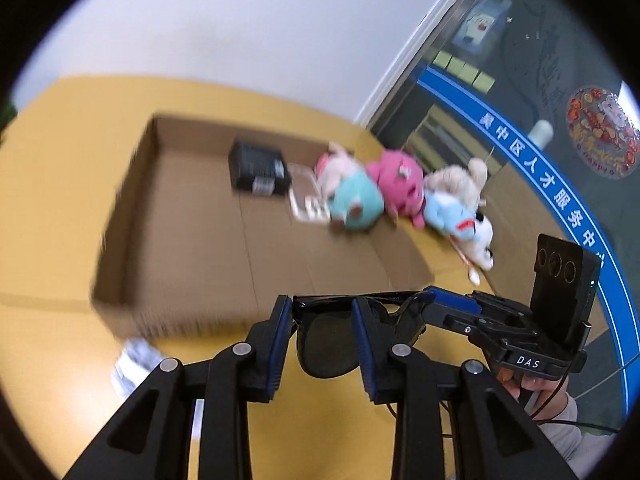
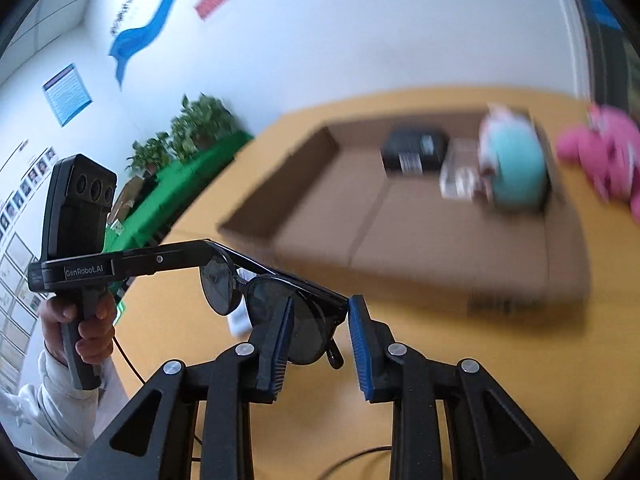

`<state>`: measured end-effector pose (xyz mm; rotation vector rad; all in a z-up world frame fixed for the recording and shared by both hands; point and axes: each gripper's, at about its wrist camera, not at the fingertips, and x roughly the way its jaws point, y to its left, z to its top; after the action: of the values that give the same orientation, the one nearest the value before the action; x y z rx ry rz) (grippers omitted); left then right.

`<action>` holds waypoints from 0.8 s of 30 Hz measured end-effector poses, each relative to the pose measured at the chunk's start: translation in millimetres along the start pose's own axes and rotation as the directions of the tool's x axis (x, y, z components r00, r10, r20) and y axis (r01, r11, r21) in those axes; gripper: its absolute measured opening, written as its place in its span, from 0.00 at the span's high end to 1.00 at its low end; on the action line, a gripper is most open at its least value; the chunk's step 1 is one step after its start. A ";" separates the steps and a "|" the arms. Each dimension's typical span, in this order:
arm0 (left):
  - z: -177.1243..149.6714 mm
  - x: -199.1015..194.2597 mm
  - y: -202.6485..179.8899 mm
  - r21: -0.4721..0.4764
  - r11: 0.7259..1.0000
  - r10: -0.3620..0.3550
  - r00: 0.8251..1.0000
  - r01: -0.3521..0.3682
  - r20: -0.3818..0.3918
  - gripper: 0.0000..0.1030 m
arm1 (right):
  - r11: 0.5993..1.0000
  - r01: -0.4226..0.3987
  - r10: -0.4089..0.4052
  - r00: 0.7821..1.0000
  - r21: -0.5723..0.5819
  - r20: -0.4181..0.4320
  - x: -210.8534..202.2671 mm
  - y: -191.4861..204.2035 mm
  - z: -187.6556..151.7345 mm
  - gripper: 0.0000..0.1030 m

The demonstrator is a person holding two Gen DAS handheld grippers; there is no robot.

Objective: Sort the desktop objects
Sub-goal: 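Carry the sunglasses with the left gripper over the cardboard box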

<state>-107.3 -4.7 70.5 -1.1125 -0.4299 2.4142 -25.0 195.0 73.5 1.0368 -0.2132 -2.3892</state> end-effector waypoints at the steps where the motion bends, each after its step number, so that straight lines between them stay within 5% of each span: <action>1: 12.8 2.2 1.4 0.008 1.000 0.001 1.000 -0.001 0.004 0.71 | 1.000 0.012 -0.011 1.000 -0.021 0.012 -0.1 -0.2 12.7 0.75; 6: 53.1 38.9 8.2 0.011 1.000 -0.005 0.999 0.005 -0.038 0.71 | 0.999 0.031 -0.031 0.999 -0.019 0.024 15.7 -23.2 63.4 0.75; 11: 70.5 107.0 19.2 -0.058 0.998 -0.043 0.990 0.036 -0.134 0.71 | 0.997 0.075 -0.074 0.996 0.026 -0.056 44.1 -74.1 85.4 0.75; 24: 74.7 243.7 29.4 -0.203 0.978 -0.117 0.933 0.049 -0.340 0.72 | 0.972 0.189 -0.144 0.950 0.141 -0.278 104.5 -196.2 71.7 0.74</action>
<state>-313.4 88.8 -50.7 -1.5411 -0.5838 2.0739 -214.6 303.2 -9.6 1.4959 -0.2387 -2.3773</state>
